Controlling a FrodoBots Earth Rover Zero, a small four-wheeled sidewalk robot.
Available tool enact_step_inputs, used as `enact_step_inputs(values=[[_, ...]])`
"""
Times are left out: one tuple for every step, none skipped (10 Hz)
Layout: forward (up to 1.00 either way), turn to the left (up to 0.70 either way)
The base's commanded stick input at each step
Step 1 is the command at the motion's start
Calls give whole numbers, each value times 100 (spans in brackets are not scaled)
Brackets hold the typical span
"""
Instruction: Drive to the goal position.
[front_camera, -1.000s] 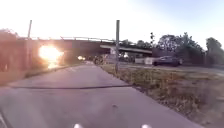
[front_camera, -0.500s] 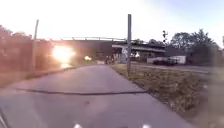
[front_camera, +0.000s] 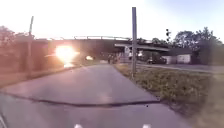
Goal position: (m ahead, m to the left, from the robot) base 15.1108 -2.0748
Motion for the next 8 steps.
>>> enact_step_inputs(values=[[100,0],[100,0],[100,0],[100,0],[100,0],[100,0],[100,0],[100,0]])
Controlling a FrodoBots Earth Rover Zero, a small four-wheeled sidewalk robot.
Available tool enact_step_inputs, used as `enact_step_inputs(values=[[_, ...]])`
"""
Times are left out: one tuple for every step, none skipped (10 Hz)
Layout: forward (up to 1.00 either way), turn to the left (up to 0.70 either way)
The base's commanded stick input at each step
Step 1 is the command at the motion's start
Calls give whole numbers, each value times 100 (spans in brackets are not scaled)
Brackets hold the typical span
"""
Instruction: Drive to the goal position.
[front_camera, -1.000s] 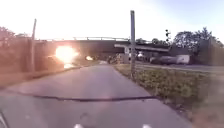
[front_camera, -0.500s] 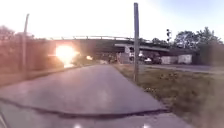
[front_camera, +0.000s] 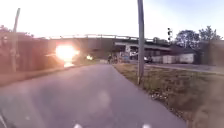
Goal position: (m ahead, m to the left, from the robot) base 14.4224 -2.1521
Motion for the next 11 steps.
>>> enact_step_inputs(values=[[100,0],[100,40],[100,30],[100,0],[100,0],[100,0],[100,0],[100,0],[100,0],[100,0],[100,0]])
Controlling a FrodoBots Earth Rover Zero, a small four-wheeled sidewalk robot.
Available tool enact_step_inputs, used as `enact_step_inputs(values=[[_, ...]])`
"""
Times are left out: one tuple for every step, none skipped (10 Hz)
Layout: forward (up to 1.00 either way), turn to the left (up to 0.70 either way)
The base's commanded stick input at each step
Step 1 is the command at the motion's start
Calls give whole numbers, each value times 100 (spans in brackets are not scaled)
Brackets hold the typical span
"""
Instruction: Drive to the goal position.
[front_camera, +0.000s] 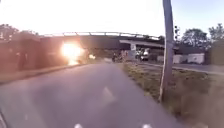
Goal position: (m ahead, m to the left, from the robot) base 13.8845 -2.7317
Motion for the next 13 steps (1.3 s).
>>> enact_step_inputs(values=[[100,0],[100,0],[100,0],[100,0],[100,0],[100,0],[100,0],[100,0],[100,12],[100,25],[100,31],[100,0],[100,0]])
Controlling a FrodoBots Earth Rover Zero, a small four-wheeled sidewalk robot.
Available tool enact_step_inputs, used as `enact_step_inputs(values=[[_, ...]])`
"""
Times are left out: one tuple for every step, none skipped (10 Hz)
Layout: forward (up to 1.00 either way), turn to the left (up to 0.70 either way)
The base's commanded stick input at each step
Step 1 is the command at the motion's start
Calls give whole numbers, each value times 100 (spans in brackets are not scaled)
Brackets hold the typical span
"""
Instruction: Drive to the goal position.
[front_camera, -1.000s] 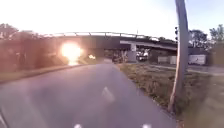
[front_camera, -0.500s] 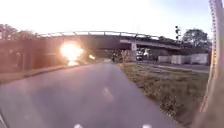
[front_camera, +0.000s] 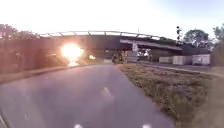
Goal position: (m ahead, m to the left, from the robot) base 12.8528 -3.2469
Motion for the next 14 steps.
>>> enact_step_inputs(values=[[100,0],[100,0],[100,0],[100,0],[100,0],[100,0],[100,0],[100,0],[100,0],[100,0],[100,0],[100,0],[100,0],[100,0]])
